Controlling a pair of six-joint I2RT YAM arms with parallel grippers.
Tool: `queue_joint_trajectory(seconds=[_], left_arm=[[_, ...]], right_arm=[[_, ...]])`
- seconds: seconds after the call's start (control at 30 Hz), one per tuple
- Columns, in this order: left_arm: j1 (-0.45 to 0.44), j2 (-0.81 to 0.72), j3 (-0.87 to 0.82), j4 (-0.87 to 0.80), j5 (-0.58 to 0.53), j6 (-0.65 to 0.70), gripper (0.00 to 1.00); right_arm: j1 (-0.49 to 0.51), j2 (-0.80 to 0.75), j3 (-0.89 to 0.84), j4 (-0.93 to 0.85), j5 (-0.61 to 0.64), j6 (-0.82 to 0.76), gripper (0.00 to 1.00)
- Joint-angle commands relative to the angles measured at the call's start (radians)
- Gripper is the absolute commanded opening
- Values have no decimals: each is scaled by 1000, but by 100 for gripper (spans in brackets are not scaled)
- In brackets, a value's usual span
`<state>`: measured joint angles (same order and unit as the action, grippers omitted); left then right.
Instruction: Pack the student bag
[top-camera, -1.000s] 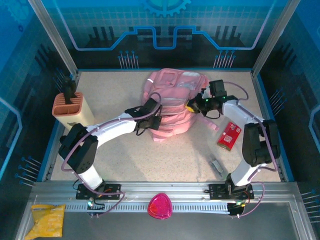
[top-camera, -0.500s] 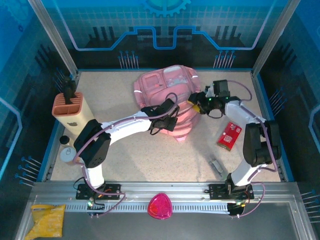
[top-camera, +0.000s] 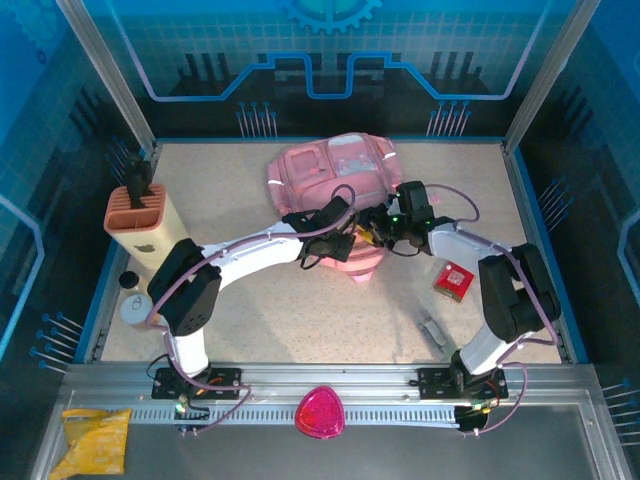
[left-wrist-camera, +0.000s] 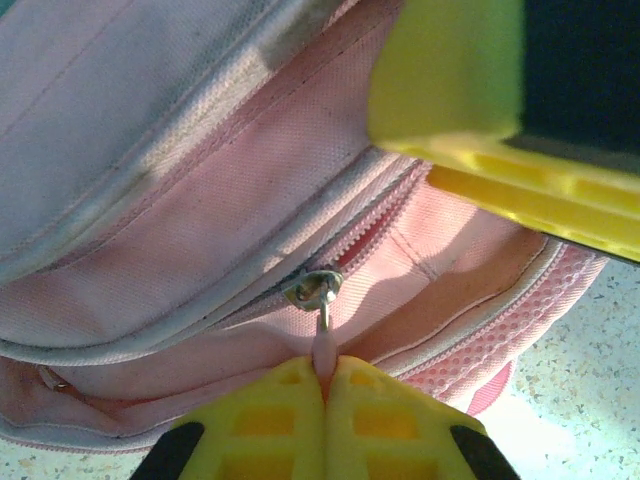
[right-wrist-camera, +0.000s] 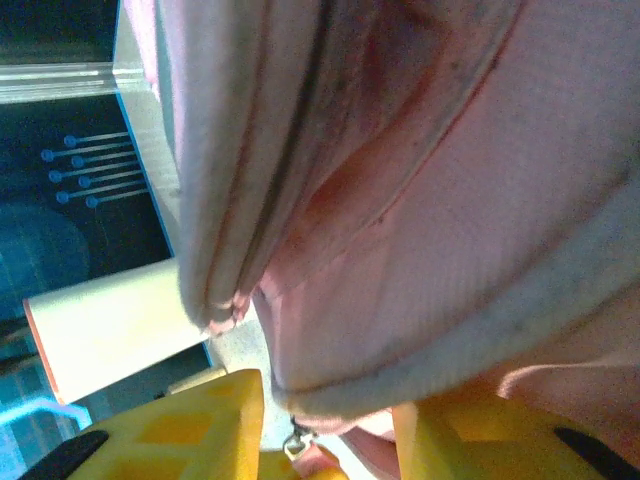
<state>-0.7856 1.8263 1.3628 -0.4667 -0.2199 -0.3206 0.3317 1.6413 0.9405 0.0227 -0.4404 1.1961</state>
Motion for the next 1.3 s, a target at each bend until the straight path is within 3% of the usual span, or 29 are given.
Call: queue_joint_trajectory(seconds=[0.0,0.2,0.5,0.77,1.17,1.27], left_arm=[[-1,9,40,-15,-1,20,0],[1,9,30,-82,-87,47,0],[45,-31,-79,-184,-237,46,0],[160,-26,-124,-127,-242,26,0],[327,44,-74,102,-208,-14,0],[375,63,-54,153,-154,-30,0]], right_arm=[[22,42,45,65,42,34,27],[9,-5,44,-10,69,-17,0],[-79,-94,68,-179,-8,-140,0],[-157,-123,59,-188,-93,-167,0],[-125,-91,23,-165,-129,-197,0],[-112,-80,17,-152,-145,-193,0]])
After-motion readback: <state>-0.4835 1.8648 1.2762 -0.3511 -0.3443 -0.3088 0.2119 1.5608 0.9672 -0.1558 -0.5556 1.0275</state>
